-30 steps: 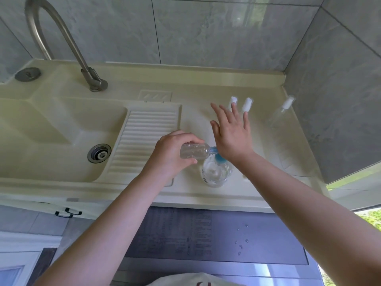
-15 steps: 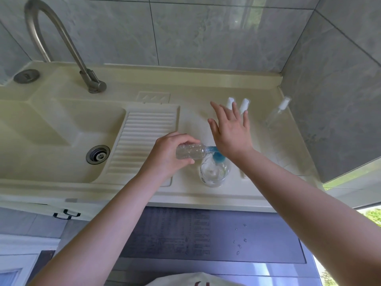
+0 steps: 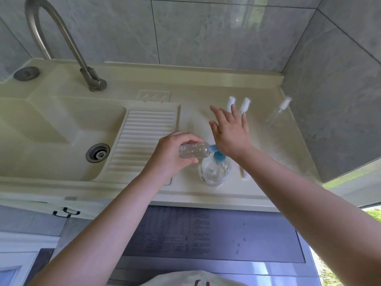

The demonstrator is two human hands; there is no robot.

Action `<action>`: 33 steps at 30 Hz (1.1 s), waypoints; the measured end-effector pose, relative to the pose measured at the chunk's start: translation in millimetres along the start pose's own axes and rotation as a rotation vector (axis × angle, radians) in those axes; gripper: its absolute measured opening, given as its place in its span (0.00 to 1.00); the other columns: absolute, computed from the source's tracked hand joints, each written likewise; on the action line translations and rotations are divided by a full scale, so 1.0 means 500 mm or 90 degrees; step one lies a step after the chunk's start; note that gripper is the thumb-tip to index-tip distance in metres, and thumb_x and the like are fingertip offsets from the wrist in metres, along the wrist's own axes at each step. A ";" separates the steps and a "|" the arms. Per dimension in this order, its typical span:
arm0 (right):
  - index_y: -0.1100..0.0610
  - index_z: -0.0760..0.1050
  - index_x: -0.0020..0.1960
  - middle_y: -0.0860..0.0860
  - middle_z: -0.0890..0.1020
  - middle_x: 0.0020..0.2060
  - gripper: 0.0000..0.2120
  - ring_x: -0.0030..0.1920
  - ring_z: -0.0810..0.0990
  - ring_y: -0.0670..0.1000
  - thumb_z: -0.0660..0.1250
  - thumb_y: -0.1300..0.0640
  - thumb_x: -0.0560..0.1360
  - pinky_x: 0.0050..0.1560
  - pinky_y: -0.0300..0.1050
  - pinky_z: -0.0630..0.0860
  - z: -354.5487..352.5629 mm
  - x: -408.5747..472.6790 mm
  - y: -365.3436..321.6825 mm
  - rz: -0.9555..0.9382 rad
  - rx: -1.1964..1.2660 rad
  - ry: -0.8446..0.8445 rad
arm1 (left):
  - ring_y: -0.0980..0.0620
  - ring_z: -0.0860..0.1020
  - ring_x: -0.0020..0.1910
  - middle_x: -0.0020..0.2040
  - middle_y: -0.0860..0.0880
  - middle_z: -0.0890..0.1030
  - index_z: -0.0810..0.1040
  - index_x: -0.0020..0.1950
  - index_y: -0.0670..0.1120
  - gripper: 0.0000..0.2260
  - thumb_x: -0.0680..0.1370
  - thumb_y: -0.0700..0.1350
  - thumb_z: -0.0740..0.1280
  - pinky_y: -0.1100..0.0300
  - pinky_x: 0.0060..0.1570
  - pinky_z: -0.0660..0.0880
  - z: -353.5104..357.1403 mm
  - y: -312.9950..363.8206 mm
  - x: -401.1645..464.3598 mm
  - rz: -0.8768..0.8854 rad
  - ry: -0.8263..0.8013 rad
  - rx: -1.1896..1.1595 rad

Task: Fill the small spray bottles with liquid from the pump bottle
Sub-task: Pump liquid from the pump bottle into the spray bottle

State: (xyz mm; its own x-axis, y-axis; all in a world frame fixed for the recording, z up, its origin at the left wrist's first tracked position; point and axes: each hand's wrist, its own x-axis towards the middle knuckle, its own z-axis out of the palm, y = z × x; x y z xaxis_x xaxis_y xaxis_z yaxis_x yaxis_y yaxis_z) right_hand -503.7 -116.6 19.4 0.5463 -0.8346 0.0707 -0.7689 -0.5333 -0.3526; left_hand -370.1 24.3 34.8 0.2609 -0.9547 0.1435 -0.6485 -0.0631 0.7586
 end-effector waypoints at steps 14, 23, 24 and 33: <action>0.47 0.54 0.80 0.48 0.64 0.77 0.23 0.81 0.46 0.56 0.46 0.47 0.85 0.78 0.61 0.42 0.008 -0.002 0.002 -0.011 -0.054 0.031 | 0.58 0.79 0.49 0.48 0.54 0.81 0.84 0.55 0.54 0.22 0.64 0.37 0.80 0.73 0.52 0.70 0.001 0.003 0.002 -0.006 -0.004 0.016; 0.48 0.52 0.81 0.50 0.62 0.78 0.25 0.81 0.45 0.56 0.49 0.46 0.85 0.78 0.60 0.43 -0.009 -0.001 -0.008 -0.008 -0.049 0.042 | 0.59 0.79 0.50 0.49 0.54 0.81 0.84 0.55 0.53 0.22 0.65 0.37 0.80 0.76 0.52 0.69 -0.002 0.004 -0.005 -0.009 0.008 0.008; 0.48 0.52 0.80 0.50 0.62 0.77 0.25 0.80 0.45 0.56 0.49 0.47 0.85 0.78 0.61 0.43 -0.005 -0.003 -0.007 -0.008 -0.051 0.038 | 0.58 0.79 0.50 0.49 0.54 0.81 0.83 0.55 0.53 0.22 0.65 0.37 0.80 0.76 0.52 0.69 0.000 0.003 -0.004 -0.008 0.006 0.011; 0.49 0.51 0.81 0.52 0.61 0.78 0.26 0.80 0.45 0.57 0.50 0.46 0.84 0.77 0.61 0.42 -0.008 0.001 -0.005 0.003 -0.034 0.053 | 0.61 0.78 0.50 0.49 0.55 0.81 0.83 0.55 0.53 0.22 0.64 0.36 0.80 0.78 0.52 0.67 -0.003 -0.002 -0.008 -0.008 0.009 0.004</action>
State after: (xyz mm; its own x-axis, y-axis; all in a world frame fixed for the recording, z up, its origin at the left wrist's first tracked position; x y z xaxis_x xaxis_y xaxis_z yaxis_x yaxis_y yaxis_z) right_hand -502.8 -116.0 24.0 0.5143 -0.8449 0.1474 -0.7897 -0.5335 -0.3028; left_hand -369.6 28.4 34.5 0.2788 -0.9496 0.1433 -0.6491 -0.0764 0.7568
